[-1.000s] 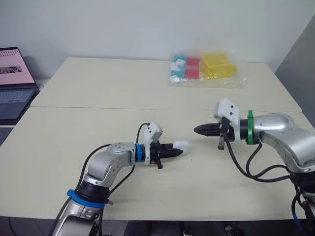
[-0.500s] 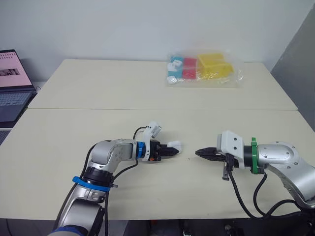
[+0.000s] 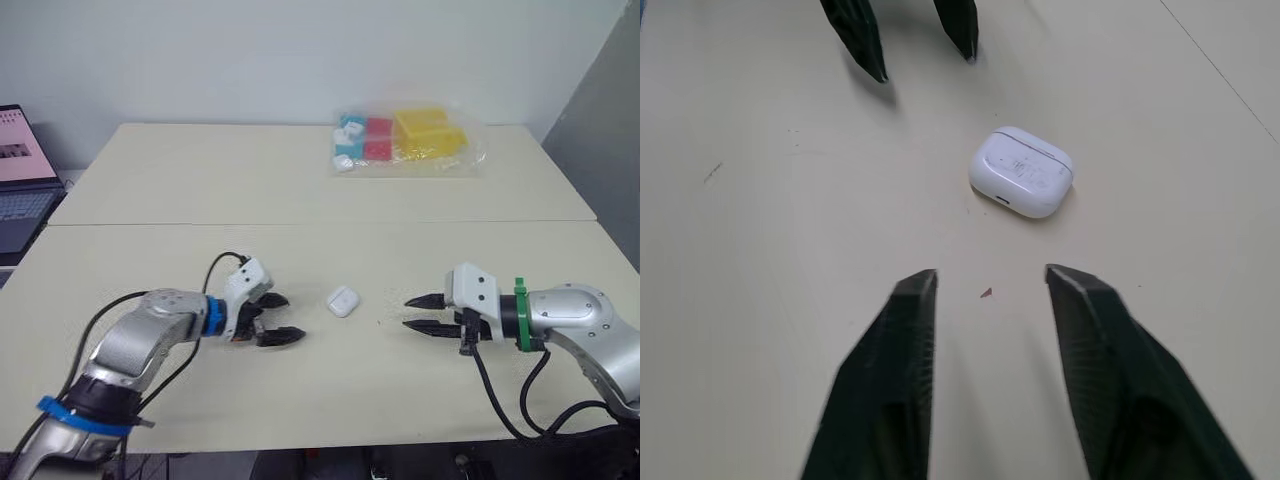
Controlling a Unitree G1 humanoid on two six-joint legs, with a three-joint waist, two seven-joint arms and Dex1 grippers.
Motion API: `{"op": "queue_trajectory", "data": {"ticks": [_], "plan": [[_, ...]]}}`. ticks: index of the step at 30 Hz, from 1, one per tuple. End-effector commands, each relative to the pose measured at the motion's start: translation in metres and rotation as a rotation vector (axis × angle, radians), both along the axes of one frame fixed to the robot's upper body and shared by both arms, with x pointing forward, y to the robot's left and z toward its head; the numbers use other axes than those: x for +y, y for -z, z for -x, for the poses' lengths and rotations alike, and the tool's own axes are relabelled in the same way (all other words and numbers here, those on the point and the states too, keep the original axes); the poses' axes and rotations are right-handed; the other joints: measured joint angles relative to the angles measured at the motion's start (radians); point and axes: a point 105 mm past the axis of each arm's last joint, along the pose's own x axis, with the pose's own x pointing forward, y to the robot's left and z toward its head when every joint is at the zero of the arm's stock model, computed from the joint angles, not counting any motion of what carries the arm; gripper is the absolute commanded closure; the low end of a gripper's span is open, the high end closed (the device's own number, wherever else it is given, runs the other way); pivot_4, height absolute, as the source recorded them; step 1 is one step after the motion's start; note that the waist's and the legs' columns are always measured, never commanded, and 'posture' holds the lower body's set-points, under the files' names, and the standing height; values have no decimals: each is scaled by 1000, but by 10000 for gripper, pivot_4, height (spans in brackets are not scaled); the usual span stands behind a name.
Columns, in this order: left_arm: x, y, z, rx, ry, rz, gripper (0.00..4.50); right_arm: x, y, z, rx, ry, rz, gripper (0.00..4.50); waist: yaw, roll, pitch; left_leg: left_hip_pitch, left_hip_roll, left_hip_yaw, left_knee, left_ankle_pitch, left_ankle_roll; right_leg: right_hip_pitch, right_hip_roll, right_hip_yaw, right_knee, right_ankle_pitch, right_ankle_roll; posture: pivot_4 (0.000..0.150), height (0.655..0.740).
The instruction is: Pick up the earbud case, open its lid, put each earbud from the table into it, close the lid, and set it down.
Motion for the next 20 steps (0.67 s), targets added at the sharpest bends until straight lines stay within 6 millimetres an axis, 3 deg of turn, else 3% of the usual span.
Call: {"op": "queue_trajectory", "data": {"ticks": [1, 5, 9, 12, 20], "plan": [[7, -29, 9, -141, 39, 33, 0, -5, -16, 2, -49, -51, 12, 13954, 1, 0, 0, 0, 0, 0, 0, 0, 0, 0, -1, -1, -1, 0, 0, 1500, 7378], [14, -46, 23, -216, 37, 90, 0, -17, -21, 5, -54, -79, 54, 672, 8, 0, 0, -3, 3, 0, 0, 0, 0, 0, -4, -1, -4, 0, 1, 1500, 7378], [22, -55, 48, -267, 86, 46, 0, -40, -26, 13, -44, -126, 156, 248, 14, 0, 1, -3, 3, 2, -1, -1, 0, 0, -5, -1, -5, 0, 2, 1500, 7378], [27, -52, 45, -351, 69, -58, 0, -48, -31, 11, -49, -111, 147, 248, 23, 0, 1, -2, 2, 2, -1, -1, 0, 0, -5, -2, -5, -1, 2, 1500, 7378], [16, -56, 48, -379, 116, -8, 0, -47, -31, 11, -58, -109, 121, 248, 24, 1, 1, -2, -1, 2, 0, -1, 0, 0, -5, -1, -4, -2, 0, 1500, 7378]]}}
